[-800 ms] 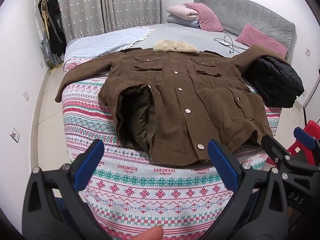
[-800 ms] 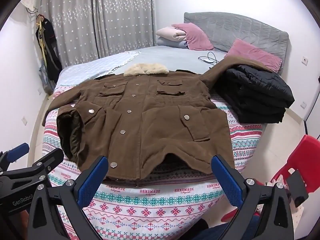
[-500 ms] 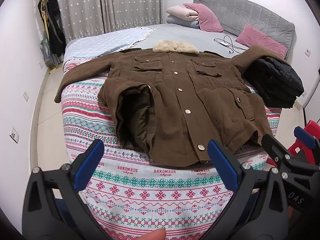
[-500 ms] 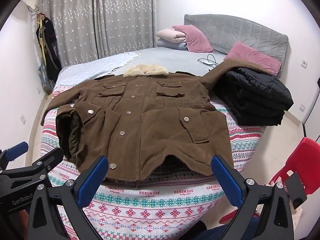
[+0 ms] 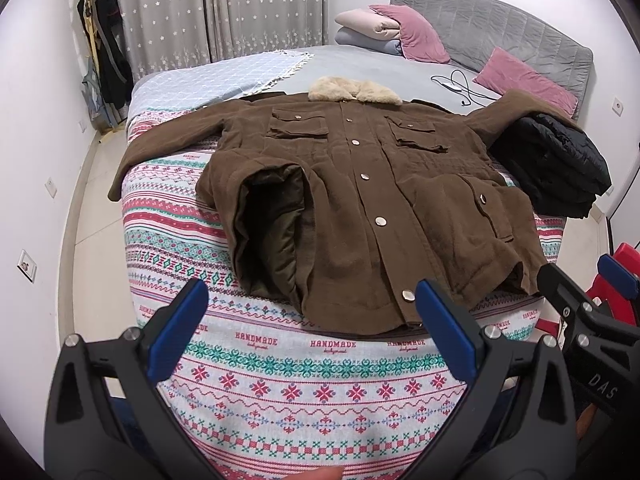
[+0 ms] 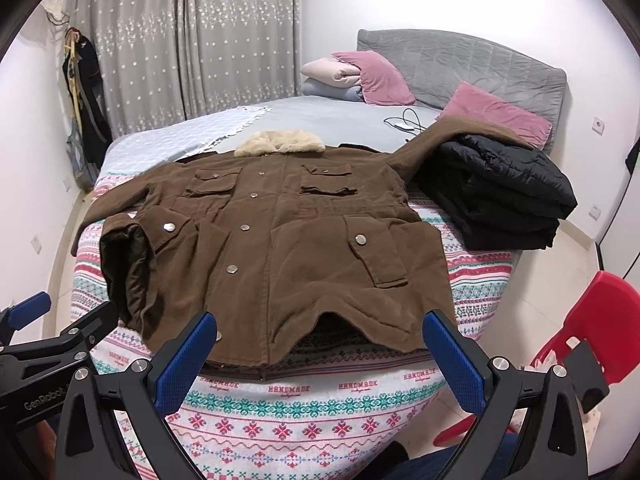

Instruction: Fold large clothes

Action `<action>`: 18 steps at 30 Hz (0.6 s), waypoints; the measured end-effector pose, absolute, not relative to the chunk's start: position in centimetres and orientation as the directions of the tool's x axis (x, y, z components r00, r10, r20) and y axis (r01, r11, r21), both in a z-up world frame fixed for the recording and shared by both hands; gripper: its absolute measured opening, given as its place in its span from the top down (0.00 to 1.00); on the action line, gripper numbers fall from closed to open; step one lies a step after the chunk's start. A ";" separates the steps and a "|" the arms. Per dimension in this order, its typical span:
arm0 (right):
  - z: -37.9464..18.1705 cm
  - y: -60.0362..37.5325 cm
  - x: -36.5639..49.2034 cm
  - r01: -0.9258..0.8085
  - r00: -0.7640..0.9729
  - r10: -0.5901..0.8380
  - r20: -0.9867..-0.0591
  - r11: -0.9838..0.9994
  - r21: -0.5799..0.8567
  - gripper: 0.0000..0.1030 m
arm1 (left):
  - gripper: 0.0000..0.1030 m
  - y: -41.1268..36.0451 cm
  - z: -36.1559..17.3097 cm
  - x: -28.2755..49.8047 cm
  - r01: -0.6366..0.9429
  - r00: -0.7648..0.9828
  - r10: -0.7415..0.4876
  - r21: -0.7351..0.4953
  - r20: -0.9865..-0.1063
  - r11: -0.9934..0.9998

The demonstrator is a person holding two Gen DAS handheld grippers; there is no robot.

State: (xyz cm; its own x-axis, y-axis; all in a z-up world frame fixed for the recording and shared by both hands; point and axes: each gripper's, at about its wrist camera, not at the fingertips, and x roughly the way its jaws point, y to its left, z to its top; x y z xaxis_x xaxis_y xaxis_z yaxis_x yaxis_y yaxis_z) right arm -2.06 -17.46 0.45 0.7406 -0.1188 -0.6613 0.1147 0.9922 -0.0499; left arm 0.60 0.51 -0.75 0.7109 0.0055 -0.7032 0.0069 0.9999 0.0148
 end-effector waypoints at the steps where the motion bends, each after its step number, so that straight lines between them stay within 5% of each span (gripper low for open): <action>1: 0.4 -17.4 -2.0 0.115 0.730 -0.125 -0.672 0.992 -0.060 0.00 | 0.00 0.5 -0.8 0.6 0.008 0.710 0.003 0.012 -0.704 1.000; 18: 0.5 -17.9 -1.9 0.147 0.753 -0.150 -0.641 0.987 -0.058 0.00 | 0.00 1.2 -1.1 1.5 -0.023 0.688 0.013 -0.003 -0.725 1.000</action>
